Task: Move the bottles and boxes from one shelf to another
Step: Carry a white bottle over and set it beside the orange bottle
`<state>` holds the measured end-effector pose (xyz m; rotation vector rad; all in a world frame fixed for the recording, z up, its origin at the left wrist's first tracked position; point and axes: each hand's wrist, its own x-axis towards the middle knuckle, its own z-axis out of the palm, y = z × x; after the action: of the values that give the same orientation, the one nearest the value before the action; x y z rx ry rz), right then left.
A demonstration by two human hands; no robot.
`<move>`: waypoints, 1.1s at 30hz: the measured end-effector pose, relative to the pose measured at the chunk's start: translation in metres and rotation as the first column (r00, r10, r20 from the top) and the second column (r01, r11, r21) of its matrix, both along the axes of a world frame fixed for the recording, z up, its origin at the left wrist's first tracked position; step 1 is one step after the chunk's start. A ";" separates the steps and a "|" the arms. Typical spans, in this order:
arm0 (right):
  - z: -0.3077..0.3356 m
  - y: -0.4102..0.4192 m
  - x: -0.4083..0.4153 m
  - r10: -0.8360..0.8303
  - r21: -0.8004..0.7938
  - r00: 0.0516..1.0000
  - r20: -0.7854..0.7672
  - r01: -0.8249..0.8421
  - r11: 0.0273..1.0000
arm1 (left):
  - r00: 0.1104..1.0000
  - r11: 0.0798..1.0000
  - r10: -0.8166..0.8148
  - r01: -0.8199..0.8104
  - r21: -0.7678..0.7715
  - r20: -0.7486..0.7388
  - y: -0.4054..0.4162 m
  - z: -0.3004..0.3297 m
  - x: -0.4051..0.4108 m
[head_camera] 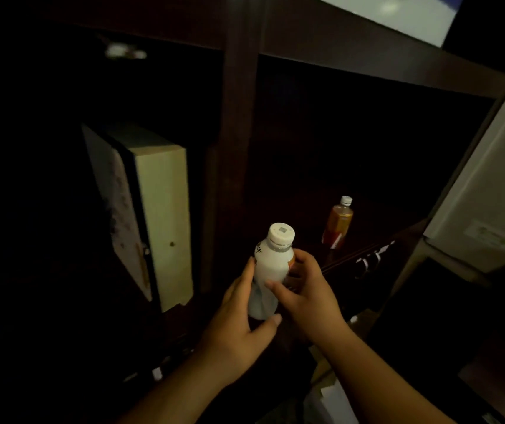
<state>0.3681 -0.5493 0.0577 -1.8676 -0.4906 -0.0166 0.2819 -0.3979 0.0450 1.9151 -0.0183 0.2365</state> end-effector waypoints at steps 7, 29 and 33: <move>-0.004 -0.044 0.077 0.002 0.000 0.999 -0.037 -0.002 1.000 | 0.999 0.999 -0.010 0.008 -0.045 -0.041 -0.044 0.000 0.077; -0.049 -0.085 0.291 0.117 0.006 0.993 -0.030 -0.117 0.993 | 0.982 0.992 0.108 -0.116 -0.048 -0.153 -0.101 -0.048 0.287; -0.061 -0.088 0.320 0.171 0.038 0.985 -0.030 -0.170 0.985 | 0.974 0.984 0.153 -0.165 -0.063 -0.169 -0.110 -0.064 0.309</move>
<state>0.6879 -0.6368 -0.0031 -1.7834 -0.6220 0.1196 0.5910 -0.5076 -0.0189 1.8553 0.2520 0.1837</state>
